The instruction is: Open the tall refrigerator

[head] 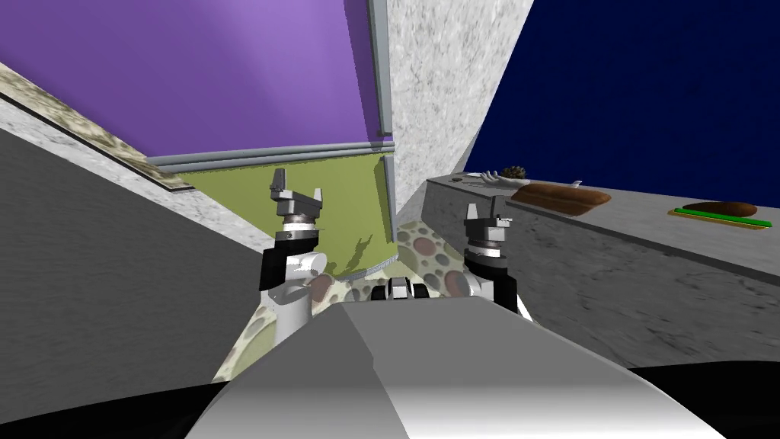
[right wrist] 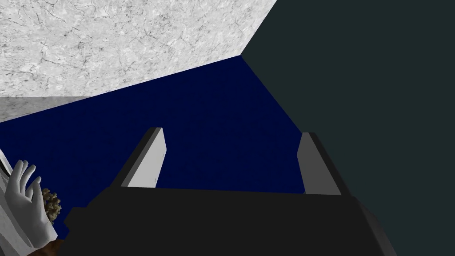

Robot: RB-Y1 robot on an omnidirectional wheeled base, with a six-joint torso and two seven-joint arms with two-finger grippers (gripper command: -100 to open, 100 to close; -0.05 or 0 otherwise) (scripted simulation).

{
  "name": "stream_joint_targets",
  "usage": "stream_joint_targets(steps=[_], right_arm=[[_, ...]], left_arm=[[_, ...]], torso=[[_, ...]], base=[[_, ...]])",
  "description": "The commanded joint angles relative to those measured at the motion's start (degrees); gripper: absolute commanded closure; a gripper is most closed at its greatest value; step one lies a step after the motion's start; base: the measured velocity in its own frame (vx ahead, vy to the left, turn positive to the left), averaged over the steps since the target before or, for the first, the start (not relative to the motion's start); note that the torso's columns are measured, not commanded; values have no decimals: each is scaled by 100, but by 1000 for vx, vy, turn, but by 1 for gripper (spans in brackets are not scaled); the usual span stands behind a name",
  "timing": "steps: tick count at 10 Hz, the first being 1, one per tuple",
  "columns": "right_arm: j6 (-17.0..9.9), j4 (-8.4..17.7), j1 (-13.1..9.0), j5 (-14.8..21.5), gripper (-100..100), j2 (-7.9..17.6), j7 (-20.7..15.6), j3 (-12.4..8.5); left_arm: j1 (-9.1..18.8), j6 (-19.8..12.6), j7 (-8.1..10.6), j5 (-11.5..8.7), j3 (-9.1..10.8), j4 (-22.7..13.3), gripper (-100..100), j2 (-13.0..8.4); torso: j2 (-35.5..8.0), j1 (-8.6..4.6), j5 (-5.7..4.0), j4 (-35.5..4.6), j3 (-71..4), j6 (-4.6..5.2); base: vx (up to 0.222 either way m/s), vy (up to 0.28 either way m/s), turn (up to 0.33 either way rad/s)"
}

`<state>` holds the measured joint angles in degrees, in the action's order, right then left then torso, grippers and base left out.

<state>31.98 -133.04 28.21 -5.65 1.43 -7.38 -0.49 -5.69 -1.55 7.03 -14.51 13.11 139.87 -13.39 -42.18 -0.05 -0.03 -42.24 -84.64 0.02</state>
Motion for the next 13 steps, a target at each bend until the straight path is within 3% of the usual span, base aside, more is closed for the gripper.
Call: stream_joint_targets(steps=[1,3,6,7,8,10,13], right_arm=[[0,0,1,0,0,0,0,0],[0,0,0,0,0,0,0,0],[0,0,1,0,0,0,0,0],[0,0,-1,0,0,1,0,0],[0,0,0,0,0,0,0,-1],[0,0,0,0,0,0,0,0],[0,0,0,0,0,0,0,0]], left_arm=[[259,-326,-5,-153,162,14,-100,-15],[661,-706,-4,-428,458,50,-100,-43],[893,-1065,-4,-566,607,64,-100,-54],[1107,-1295,-4,-706,757,76,-100,-65],[1107,-1314,-4,-706,757,76,-100,-65],[1536,-1699,-5,-984,1057,92,-100,-79],[1750,-2063,-5,-1122,1206,97,-100,-81]], torso=[[3,7,4,0,-1,-3],[-19,5,4,-7,13,-4],[-3,11,5,-3,3,-4],[-17,20,7,-5,10,-1],[-21,7,5,-8,14,-5],[-6,-3,1,-3,5,-3],[-14,19,8,-5,10,-4]], base=[[97,-125,83],[118,-168,222],[113,-137,111],[75,-139,187],[78,-139,78],[122,-185,199],[91,-152,123]])
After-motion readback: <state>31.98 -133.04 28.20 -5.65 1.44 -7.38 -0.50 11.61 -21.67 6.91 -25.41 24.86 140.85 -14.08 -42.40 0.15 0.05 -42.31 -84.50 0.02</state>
